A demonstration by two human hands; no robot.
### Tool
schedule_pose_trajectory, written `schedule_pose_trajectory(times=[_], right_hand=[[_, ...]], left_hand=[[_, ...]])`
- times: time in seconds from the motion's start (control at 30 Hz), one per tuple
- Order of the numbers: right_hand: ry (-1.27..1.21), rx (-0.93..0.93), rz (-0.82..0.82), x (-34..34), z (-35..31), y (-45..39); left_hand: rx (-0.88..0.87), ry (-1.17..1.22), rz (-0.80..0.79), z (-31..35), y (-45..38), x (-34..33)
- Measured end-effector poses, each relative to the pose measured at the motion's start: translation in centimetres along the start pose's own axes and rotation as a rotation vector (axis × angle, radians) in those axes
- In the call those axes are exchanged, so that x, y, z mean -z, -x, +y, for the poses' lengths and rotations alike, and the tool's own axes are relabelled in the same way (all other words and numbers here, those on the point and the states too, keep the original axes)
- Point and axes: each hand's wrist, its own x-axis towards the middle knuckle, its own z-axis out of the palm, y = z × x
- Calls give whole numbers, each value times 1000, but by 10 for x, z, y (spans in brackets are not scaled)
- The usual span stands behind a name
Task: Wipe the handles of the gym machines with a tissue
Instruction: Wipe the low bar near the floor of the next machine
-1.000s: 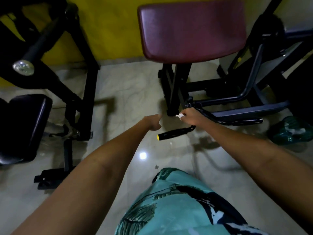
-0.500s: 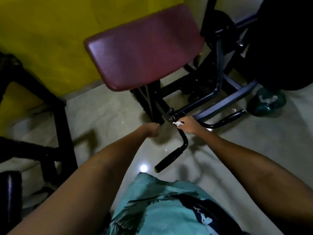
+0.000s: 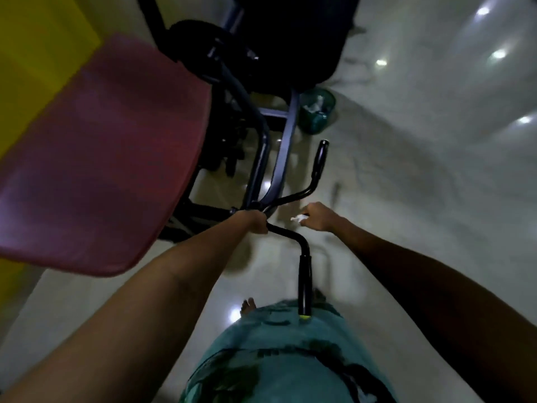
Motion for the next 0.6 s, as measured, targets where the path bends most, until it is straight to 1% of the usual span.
schedule_pose_trajectory(times=[0.13, 0.23, 0.33, 0.47, 0.53, 0.6], right_hand=[[-92, -129, 60, -33, -1, 35], [-144, -195, 92, -53, 3, 61], [-147, -244, 131, -65, 6, 79], [-68, -265, 152, -82, -7, 100], [-101, -302, 185, -95, -13, 108], [-183, -386, 230, -109, -18, 114]], left_hand=[[-108, -118, -2, -7, 1, 5], [-135, -178, -13, 0, 6, 5], [-232, -193, -9, 12, 2, 3], [-357, -248, 16, 25, 7, -8], [-392, -238, 3, 26, 6, -17], [-440, -210, 23, 24, 3, -25]])
